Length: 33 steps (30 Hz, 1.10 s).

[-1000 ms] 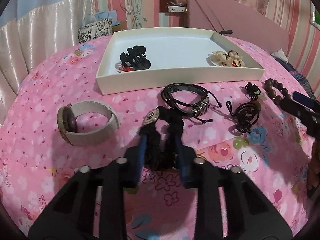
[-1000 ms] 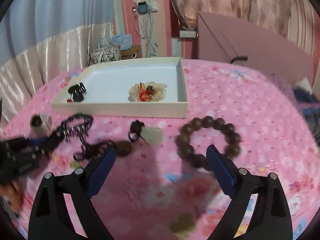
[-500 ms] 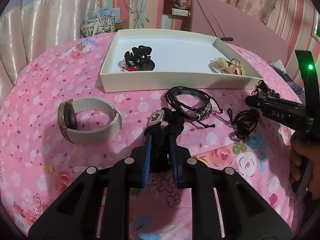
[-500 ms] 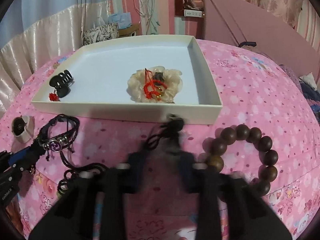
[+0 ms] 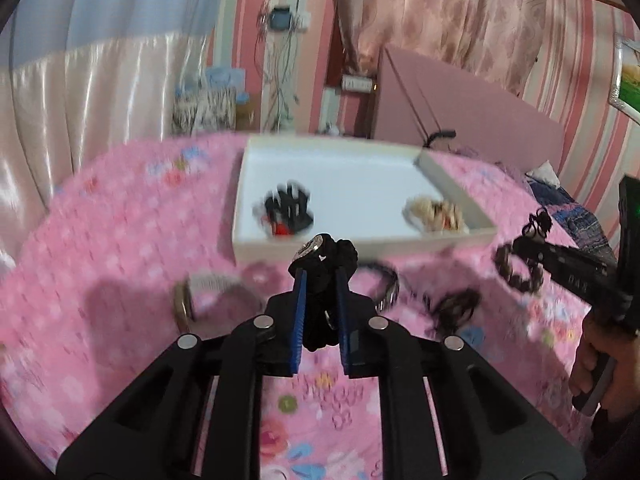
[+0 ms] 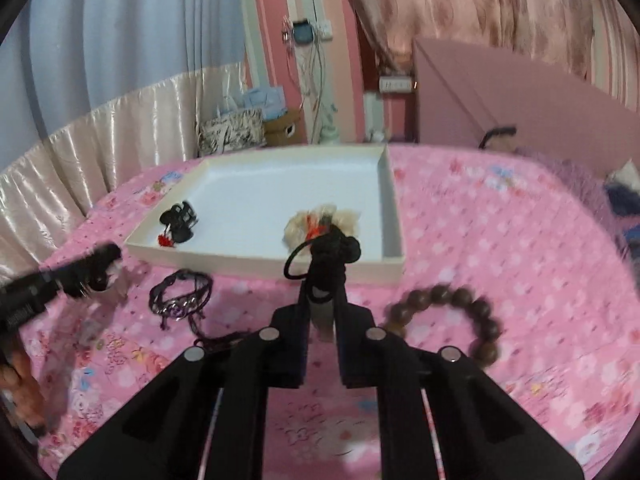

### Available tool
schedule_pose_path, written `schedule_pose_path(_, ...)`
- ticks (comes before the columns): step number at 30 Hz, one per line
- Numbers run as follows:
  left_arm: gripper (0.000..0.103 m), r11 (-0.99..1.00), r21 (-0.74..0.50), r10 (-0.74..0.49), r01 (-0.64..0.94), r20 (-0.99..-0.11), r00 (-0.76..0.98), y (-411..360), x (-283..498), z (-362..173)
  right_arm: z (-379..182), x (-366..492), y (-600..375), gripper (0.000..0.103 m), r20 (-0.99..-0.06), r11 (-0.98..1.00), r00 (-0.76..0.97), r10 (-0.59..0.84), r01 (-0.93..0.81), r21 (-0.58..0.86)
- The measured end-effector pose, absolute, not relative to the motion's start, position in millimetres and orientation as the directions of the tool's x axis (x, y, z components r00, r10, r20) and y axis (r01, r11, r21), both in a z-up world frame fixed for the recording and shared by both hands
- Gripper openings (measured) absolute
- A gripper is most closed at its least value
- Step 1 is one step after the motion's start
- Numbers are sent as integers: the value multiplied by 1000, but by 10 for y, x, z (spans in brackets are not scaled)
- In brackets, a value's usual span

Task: Organize jewelry
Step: 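Carry the scrunchie over the tray with the left tool while the right tool carries the pendant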

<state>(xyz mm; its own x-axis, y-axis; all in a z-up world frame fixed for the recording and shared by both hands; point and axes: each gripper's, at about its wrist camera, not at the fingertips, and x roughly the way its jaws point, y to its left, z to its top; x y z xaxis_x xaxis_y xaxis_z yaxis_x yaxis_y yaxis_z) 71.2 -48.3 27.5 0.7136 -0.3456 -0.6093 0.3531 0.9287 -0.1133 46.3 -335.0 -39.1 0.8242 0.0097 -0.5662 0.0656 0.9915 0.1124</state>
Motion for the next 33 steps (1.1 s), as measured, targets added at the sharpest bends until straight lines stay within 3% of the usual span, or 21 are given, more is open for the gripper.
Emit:
schedule_pose_path(15, 12, 952, -102, -299, 287, -491, 818, -770, 1580, 851, 167, 1059, -3446, 11, -463, 993, 886, 36, 22, 120)
schedule_pose_path(23, 12, 964, -74, -258, 256, -490, 832, -1023, 1922, 676, 173, 1441, -3345, 11, -452, 996, 891, 29, 11, 86)
schedule_pose_path(29, 12, 970, -38, -231, 239, -432, 872, -1156, 1858, 342, -108, 1501, -3225, 11, -471, 997, 882, 13, 22, 69)
schedule_pose_path(33, 12, 968, -57, -243, 243, -447, 861, -1198, 1882, 232, -274, 1580, -3133, 11, -490, 1000, 871, -17, 21, 3)
